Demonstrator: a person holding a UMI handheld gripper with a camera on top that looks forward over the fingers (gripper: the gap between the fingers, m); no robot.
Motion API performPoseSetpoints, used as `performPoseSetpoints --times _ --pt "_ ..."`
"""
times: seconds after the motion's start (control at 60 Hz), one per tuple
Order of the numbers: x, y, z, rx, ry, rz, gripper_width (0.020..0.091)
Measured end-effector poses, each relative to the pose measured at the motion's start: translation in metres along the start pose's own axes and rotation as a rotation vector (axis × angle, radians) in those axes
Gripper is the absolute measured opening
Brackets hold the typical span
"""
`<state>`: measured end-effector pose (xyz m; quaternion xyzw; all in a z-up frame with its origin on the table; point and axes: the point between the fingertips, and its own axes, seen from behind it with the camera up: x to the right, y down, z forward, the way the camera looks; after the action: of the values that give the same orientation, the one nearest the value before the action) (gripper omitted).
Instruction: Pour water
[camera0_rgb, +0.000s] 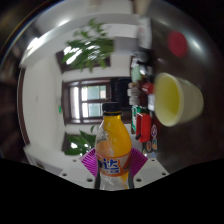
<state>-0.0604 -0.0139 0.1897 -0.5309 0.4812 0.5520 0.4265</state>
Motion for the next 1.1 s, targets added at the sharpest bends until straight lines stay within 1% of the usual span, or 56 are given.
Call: performPoseSetpoints --times 0.083,0.1,0.117,0.217,0.233,0.25,0.3,0.383,0.4,0.417,0.433,0.533,0.55,0.567,0.6,0.667,0.683,0.783,0.8,0.883,1.0,1.017,1.083,1.1 --pt "-0.035 -0.006 0.012 -0.028 -0.005 -0.28 0.0381" --pt "-0.034 0.0 -0.012 -0.02 -0.021 -0.338 0.038" --pt "-0.047 -0.004 0.013 -0.018 -0.018 -0.394 0.038" --pt "-0.096 -0.031 0.029 0.02 -0.017 -0.743 0.038" --pt "-0.094 -0.031 0.007 0.03 -0.014 -0.805 0.0381" --pt "-0.103 -0.039 0.022 0.036 0.006 -0.861 0.039" --pt "-0.119 -0.055 0.023 0.079 0.049 -1.031 0.0391" --pt "-0.137 -0.107 0.025 0.171 0.163 -1.283 0.0391" --pt "-0.129 -0.122 0.026 0.191 0.18 -1.329 0.0391" --pt "-0.132 -0.119 0.021 0.211 0.211 -1.369 0.0392" --pt "-0.131 -0.129 0.021 0.225 0.235 -1.408 0.0392" --pt "-0.124 -0.181 0.017 0.295 0.37 -1.549 0.0392" --pt "-0.12 -0.207 0.026 0.3 0.379 -1.565 0.0392" --pt "-0.119 -0.203 0.015 0.308 0.398 -1.571 0.0392" --pt "-0.112 -0.217 0.013 0.32 0.427 -1.58 0.0392" --pt "-0.094 -0.233 0.003 0.324 0.474 -1.594 0.0392" --pt "-0.081 -0.256 0.017 0.326 0.482 -1.597 0.0391" --pt "-0.05 -0.271 -0.004 0.315 0.558 -1.592 0.0391" --pt "-0.038 -0.288 0.008 0.316 0.562 -1.594 0.0391" --pt "-0.008 -0.3 0.001 0.3 0.601 -1.592 0.0389" --pt "0.025 -0.313 0.005 0.275 0.604 -1.591 0.0391" --pt "0.03 -0.316 0.007 0.272 0.604 -1.591 0.0404" --pt "0.051 -0.318 0.007 0.255 0.61 -1.579 0.0406" --pt "0.057 -0.319 0.006 0.249 0.614 -1.571 0.0422"
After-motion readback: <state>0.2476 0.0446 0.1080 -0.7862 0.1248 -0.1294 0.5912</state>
